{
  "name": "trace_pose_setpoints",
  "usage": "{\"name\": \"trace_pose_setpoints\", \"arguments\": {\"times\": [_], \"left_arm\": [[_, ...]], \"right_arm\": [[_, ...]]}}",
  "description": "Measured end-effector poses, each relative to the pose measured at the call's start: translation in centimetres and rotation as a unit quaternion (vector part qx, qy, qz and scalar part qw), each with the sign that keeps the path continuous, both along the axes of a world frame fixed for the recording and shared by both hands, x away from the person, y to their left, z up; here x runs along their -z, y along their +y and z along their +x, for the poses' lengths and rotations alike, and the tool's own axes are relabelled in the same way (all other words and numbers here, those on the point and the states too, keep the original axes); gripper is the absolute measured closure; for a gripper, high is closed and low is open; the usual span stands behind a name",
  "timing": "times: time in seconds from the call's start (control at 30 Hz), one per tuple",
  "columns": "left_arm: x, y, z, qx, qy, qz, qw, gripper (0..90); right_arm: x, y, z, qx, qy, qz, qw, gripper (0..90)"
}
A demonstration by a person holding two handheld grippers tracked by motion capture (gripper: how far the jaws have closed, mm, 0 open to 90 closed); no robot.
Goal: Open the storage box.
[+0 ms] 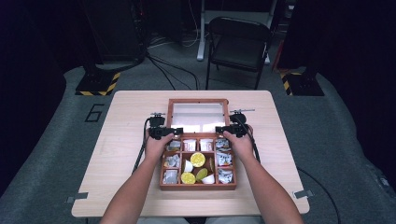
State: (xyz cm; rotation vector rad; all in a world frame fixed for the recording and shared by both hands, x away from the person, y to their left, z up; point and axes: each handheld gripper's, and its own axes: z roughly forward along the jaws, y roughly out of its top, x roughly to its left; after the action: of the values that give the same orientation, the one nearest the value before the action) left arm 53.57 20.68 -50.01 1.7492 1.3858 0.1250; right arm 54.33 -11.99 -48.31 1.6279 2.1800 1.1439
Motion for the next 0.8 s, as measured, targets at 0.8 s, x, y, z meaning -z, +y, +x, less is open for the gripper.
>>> {"name": "trace_pose_setpoints", "arguments": {"times": [0.8], "left_arm": [[0.41, 0.23, 0.19, -0.015, 0.034, -0.011, 0.9993, 20.5]], "right_arm": [[0.68, -0.36, 0.33, 0.016, 0.047, 0.031, 0.9983, 26.6]]}}
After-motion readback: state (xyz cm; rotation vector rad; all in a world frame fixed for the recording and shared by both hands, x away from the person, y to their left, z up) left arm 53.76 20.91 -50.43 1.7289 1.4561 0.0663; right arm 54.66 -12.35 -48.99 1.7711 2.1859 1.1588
